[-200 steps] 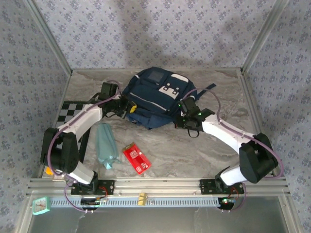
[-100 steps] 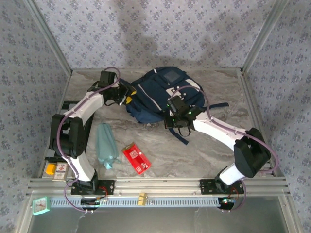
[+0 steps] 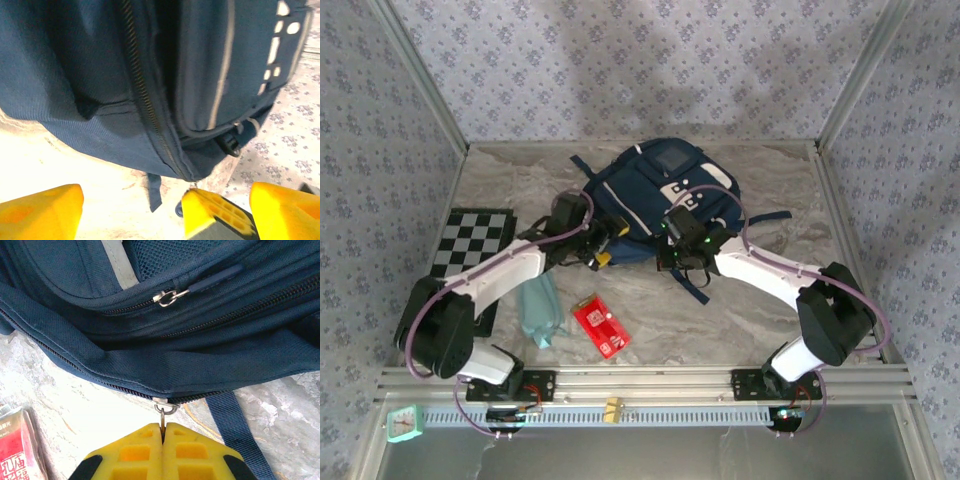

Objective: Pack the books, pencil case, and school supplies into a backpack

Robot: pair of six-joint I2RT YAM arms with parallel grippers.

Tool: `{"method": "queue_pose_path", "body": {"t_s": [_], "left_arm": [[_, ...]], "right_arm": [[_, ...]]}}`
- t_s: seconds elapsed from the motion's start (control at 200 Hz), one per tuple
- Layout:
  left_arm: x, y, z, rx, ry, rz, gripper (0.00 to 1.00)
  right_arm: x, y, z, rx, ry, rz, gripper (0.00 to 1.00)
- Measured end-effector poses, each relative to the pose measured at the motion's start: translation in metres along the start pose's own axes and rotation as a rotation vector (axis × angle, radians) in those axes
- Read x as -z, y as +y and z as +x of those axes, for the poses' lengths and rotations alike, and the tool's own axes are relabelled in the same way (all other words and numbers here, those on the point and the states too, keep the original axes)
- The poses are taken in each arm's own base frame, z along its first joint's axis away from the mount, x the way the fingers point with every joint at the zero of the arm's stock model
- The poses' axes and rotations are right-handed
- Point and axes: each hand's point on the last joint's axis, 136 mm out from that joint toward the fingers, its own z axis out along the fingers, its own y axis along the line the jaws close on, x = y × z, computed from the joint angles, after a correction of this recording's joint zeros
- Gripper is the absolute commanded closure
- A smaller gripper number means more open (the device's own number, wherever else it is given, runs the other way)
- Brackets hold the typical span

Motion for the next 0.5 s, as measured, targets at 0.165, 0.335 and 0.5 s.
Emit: {"method": "queue_pose_path", "body": {"t_s": [0.165,0.335,0.5], "left_arm": [[-0.030,0.011,0.011,0.050,0.002,-0.052,0.15],[-0.046,-0.001,0.014,0.069,-0.014,-0.063,0.22],[-0.062,0.000,0.007,0.107,-0.034,-0.089,0.49]], "right_arm": [[-0.002,0.001,0.002,0.000,-0.002,-0.004,1.00],[-0.002,0.003,0.001,-0.001,-0.007,-0.009,1.00],[-0.002,0.003,0.002,0.005,-0.010,0.002,1.00]]}}
